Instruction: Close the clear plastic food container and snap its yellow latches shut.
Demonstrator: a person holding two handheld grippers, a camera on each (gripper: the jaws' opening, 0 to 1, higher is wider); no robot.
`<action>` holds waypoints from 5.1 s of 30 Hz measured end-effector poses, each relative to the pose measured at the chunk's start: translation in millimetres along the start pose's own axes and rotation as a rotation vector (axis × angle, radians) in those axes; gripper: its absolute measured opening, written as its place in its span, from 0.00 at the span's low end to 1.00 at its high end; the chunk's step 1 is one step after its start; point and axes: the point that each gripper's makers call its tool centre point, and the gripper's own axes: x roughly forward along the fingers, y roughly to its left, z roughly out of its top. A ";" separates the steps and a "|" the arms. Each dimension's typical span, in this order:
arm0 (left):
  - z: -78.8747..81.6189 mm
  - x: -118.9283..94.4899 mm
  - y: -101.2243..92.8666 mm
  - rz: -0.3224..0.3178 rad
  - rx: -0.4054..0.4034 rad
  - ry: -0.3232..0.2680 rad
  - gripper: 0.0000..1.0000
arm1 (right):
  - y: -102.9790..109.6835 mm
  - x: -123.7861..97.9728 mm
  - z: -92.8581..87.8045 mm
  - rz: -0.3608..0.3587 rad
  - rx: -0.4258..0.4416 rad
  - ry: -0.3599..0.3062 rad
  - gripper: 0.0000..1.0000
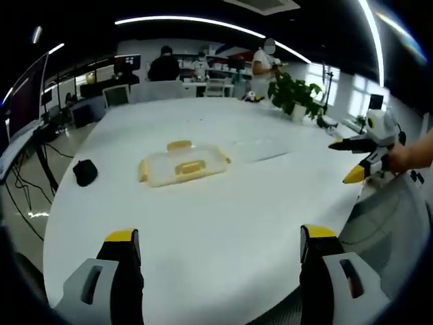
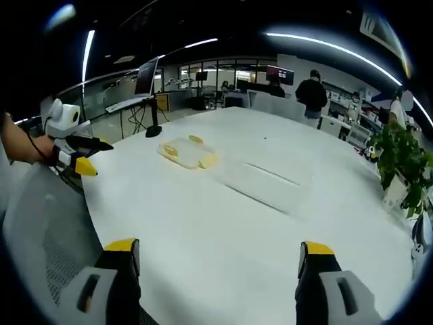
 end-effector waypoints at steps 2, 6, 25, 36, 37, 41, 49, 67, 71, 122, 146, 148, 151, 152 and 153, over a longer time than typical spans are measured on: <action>-0.6 -0.3 1.8 0.004 -0.016 -0.004 0.96 | 0.0 0.5 -1.6 -0.001 -0.003 0.005 0.97; -0.3 -1.2 0.9 0.006 -0.011 0.000 0.96 | 2.7 0.0 -2.0 0.008 0.000 0.004 0.97; 8.0 -2.6 -3.1 0.003 0.037 -0.027 0.94 | 4.2 -3.0 11.7 0.032 0.015 -0.051 0.95; 10.7 -6.8 1.6 0.022 0.020 -0.041 0.92 | 16.1 0.1 13.5 0.071 0.012 -0.054 0.95; 10.1 -5.7 1.3 0.015 0.018 -0.037 0.92 | 14.3 -0.1 13.6 0.063 0.015 -0.053 0.95; 15.5 -2.5 -5.9 -0.023 0.035 -0.049 0.91 | 7.0 1.3 12.9 0.043 0.035 -0.045 0.95; 15.3 5.3 -5.3 -0.064 0.036 -0.032 0.90 | 5.3 5.8 21.4 0.017 0.011 -0.044 0.91; 28.9 27.9 15.8 -0.153 0.148 0.016 0.86 | 10.6 39.5 40.9 0.098 -0.103 0.033 0.83; 28.5 30.9 22.9 -0.162 0.168 0.022 0.85 | 12.3 45.7 47.9 0.121 -0.130 0.030 0.83; 54.7 89.6 83.0 -0.329 0.490 0.158 0.77 | 13.6 138.5 110.9 0.337 -0.453 0.083 0.71; 49.8 106.9 115.6 -0.362 0.589 0.223 0.77 | 15.7 182.6 118.9 0.411 -0.643 0.155 0.70; 46.9 107.8 118.8 -0.369 0.628 0.239 0.77 | 16.8 185.4 117.4 0.421 -0.645 0.161 0.71; 49.6 110.2 126.0 -0.362 0.631 0.242 0.77 | 17.2 189.5 115.7 0.429 -0.657 0.177 0.71; 50.4 110.6 127.4 -0.362 0.633 0.240 0.77 | 17.9 190.5 115.8 0.433 -0.659 0.180 0.71; 50.1 111.1 129.3 -0.360 0.643 0.245 0.77 | 18.7 191.4 116.2 0.437 -0.662 0.182 0.71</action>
